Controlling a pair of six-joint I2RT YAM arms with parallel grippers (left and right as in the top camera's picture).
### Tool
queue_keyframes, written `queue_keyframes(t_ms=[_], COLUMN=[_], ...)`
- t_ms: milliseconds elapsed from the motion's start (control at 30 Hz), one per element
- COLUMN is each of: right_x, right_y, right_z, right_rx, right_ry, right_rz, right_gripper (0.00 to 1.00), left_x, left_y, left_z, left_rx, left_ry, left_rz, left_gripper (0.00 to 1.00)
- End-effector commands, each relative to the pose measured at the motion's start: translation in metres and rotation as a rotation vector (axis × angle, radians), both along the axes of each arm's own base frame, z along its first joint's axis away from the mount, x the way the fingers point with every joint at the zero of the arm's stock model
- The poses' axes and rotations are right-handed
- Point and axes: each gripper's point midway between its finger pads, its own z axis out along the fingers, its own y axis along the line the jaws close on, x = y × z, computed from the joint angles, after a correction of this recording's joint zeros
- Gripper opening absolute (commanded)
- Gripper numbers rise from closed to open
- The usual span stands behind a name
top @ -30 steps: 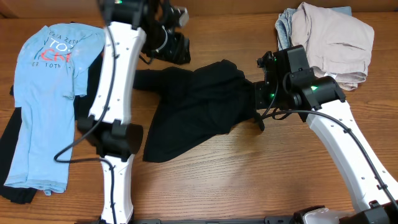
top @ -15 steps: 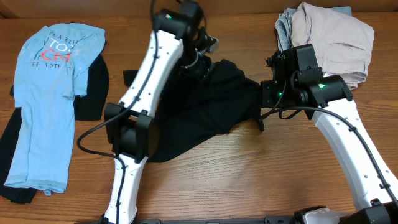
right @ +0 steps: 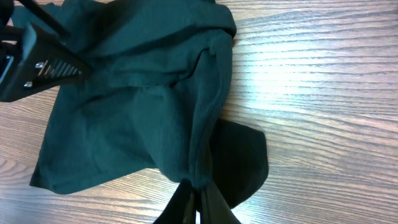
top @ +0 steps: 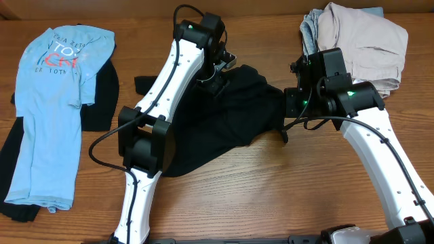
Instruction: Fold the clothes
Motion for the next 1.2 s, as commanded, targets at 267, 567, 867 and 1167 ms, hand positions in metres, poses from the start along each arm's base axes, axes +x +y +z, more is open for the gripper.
queue_keyframes(t_ms=[267, 567, 867, 1167], right_x=[0.004, 0.005, 0.005, 0.003], right_y=[-0.002, -0.002, -0.002, -0.002], right_z=[0.006, 0.006, 0.006, 0.002], right_rx=[-0.005, -0.005, -0.004, -0.006], right_ry=[-0.021, -0.023, -0.023, -0.013], right_rz=[-0.006, -0.006, -0.009, -0.008], right_gripper=[0.04, 0.04, 0.04, 0.04], left_x=[-0.005, 0.012, 0.041, 0.031], left_y=[-0.003, -0.008, 0.000, 0.049], left_z=[-0.031, 0.003, 0.149, 0.339], left_rx=[0.015, -0.021, -0.187, -0.508], left_ry=[0.023, -0.046, -0.315, -0.751], left_rz=[-0.050, 0.046, 0.238, 0.460], left_gripper=[0.23, 0.04, 0.04, 0.04])
